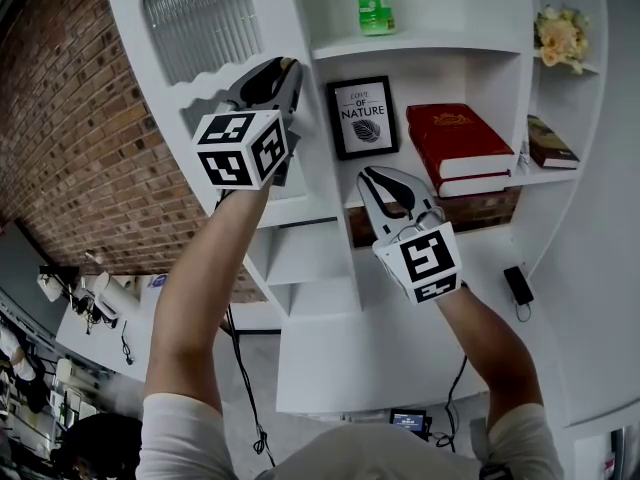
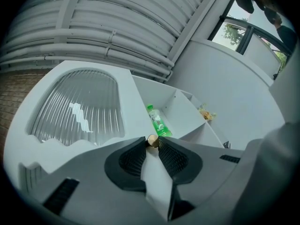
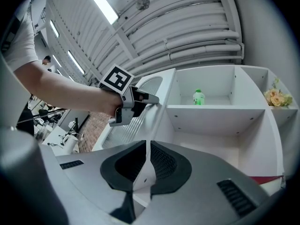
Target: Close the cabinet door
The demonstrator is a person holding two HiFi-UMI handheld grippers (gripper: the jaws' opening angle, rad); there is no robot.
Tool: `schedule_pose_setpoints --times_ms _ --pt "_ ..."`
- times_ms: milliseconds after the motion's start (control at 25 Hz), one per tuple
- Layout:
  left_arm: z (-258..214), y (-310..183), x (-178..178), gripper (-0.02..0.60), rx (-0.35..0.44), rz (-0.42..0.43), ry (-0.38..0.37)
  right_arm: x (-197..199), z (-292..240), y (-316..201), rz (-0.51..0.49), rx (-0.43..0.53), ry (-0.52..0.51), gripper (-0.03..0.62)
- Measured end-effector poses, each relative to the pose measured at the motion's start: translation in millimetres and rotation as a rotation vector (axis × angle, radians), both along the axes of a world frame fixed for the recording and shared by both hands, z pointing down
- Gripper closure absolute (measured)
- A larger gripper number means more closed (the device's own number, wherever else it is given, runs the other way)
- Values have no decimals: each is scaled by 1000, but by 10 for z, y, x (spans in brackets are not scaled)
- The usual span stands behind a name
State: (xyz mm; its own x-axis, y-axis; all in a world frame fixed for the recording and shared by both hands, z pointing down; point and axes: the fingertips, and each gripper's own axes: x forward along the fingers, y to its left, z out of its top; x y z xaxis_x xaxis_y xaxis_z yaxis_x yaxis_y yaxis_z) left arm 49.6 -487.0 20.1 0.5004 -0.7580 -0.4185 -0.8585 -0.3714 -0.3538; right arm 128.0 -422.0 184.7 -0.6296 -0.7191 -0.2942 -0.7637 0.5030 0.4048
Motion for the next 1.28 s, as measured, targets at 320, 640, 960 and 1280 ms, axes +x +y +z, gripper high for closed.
schedule_pose_setpoints --times_ms 320,640,960,1280 --pt "-2 -52 -3 503 8 -7 -3 56 39 -53 15 -11 -1 562" --pt "-5 -43 1 503 3 8 -10 39 29 -39 19 -10 -1 562" --pt "4 36 -10 499 9 60 -17 38 44 -12 39 2 12 563" --pt "-2 206 -59 500 25 115 -3 -21 -23 81 48 17 21 562"
